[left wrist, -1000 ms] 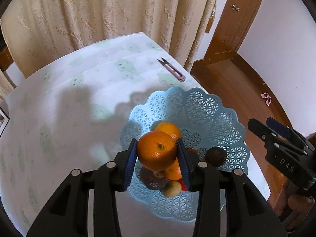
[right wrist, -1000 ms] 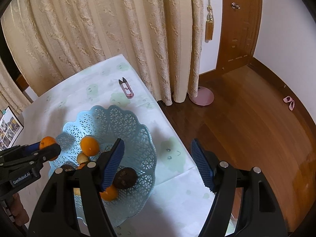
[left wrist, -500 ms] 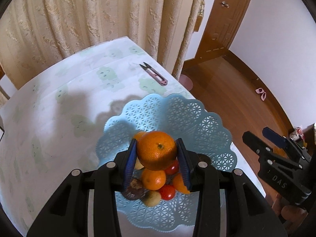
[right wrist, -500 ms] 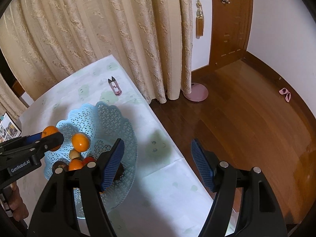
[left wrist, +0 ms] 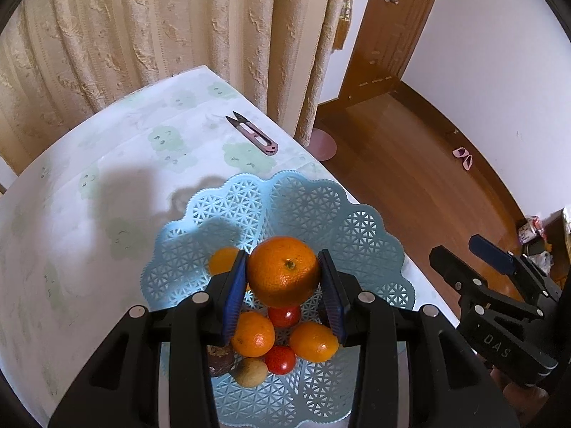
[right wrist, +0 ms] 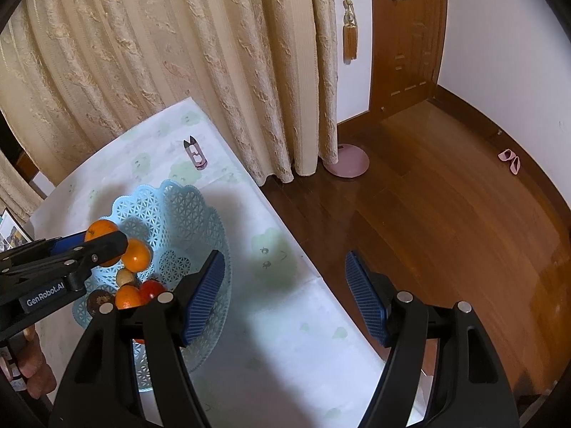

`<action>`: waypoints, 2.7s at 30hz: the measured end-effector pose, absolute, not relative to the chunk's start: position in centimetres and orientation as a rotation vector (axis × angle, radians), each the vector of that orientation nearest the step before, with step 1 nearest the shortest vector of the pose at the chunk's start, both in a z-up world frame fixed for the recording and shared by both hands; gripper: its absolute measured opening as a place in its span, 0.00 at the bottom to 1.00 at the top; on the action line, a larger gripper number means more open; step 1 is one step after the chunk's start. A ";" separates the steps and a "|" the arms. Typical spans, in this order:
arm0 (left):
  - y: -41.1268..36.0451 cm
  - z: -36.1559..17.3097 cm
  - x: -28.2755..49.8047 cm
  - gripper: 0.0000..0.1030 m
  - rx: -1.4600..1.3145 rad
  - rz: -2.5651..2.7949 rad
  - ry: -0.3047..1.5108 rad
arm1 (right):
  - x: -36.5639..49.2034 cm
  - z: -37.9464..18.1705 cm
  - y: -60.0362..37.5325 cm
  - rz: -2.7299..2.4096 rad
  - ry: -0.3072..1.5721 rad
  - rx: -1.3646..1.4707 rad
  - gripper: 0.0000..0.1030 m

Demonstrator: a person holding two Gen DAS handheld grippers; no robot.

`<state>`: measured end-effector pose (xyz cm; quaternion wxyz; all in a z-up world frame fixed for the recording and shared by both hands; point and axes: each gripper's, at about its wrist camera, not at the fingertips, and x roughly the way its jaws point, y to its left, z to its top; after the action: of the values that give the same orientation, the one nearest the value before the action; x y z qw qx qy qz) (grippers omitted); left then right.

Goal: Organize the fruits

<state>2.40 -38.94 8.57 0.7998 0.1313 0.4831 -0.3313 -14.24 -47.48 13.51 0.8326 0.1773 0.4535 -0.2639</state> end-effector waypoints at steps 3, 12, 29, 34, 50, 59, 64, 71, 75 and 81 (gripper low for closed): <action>-39.0 8.5 2.3 0.39 0.288 -0.714 1.035 | -14.3 13.5 -47.3 -0.557 0.962 0.375 0.70; -39.0 8.7 2.0 0.50 0.296 -0.724 1.017 | -14.4 13.3 -46.9 -0.558 0.966 0.377 0.70; -36.6 10.8 1.9 0.85 0.284 -0.624 0.961 | -14.4 14.2 -45.9 -0.541 0.941 0.355 0.89; -35.5 11.3 1.5 0.85 0.306 -0.582 0.935 | -14.5 14.7 -45.2 -0.521 0.933 0.334 0.94; -32.0 13.5 -1.6 0.92 0.397 -0.473 0.849 | -16.7 15.7 -42.1 -0.492 0.892 0.244 0.97; -30.2 15.1 -3.3 0.92 0.380 -0.441 0.819 | -16.3 16.2 -39.2 -0.442 0.914 0.134 0.97; -29.6 15.3 -4.1 0.92 0.387 -0.428 0.810 | -16.1 16.4 -38.1 -0.433 0.911 0.108 0.97; -28.9 15.3 -4.5 0.92 0.378 -0.426 0.818 | -16.0 16.7 -37.0 -0.425 0.898 0.047 0.97; -29.0 15.3 -5.0 0.92 0.397 -0.415 0.805 | -16.0 16.7 -36.5 -0.415 0.899 0.042 0.97; -29.0 15.2 -5.1 0.92 0.394 -0.410 0.808 | -16.1 16.6 -36.4 -0.411 0.904 0.047 0.97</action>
<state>-5.14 -28.98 15.21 0.8804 0.1890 0.3880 -0.1966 -16.11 -36.44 16.60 0.8790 0.0224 0.4338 -0.1969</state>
